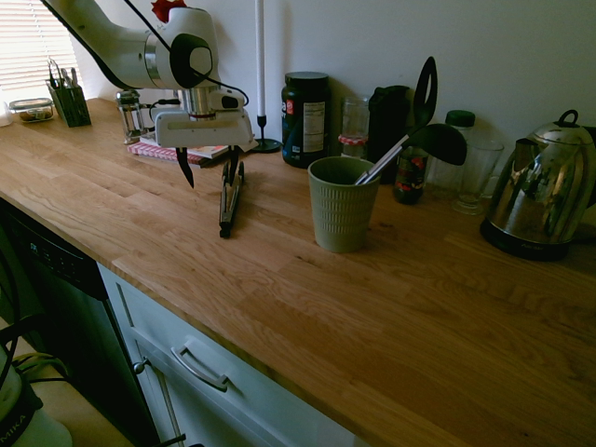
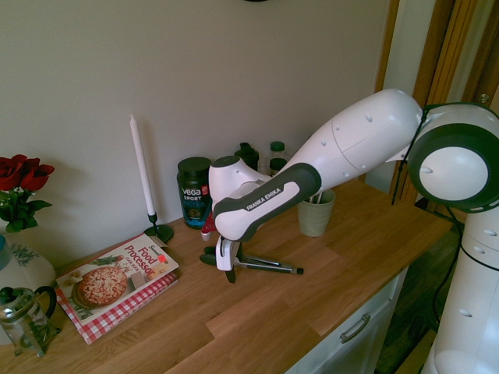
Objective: Put the tongs back in the holder
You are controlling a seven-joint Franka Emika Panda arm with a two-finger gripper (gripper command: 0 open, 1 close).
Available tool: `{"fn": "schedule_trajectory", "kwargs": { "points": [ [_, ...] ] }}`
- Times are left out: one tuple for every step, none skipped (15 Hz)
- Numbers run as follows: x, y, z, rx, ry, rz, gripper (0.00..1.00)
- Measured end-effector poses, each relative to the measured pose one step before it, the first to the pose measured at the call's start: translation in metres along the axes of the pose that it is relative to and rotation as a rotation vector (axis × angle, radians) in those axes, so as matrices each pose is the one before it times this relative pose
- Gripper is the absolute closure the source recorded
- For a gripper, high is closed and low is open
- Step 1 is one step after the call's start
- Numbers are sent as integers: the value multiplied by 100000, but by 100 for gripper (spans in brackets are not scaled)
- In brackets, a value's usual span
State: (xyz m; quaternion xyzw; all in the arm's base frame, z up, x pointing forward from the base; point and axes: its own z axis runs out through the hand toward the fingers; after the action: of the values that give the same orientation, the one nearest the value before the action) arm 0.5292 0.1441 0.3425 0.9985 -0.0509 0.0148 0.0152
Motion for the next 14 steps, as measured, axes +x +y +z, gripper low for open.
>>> {"fn": "schedule_trajectory", "kwargs": {
  "points": [
    [-34,-6,282,145,101,112,100],
    [21,-45,127,217,145,237,100],
    [46,-25,-7,309,321,397,100],
    [32,-12,-27,171,270,218,100],
    [6,-4,-6,28,61,126,100],
    [1,0,-1,4,8,25,100],
    [9,24,1,-7,-4,48,100],
    [20,54,3,-20,-10,104,100],
    [21,61,5,-29,-28,120,100],
    [19,48,2,-9,-6,98,100],
    [8,29,4,-19,-27,55,100],
    [-8,13,10,-52,-109,12,100],
    [-15,7,15,-62,-137,0,100],
    [-43,9,35,-170,-376,-16,100]
  ]
}}
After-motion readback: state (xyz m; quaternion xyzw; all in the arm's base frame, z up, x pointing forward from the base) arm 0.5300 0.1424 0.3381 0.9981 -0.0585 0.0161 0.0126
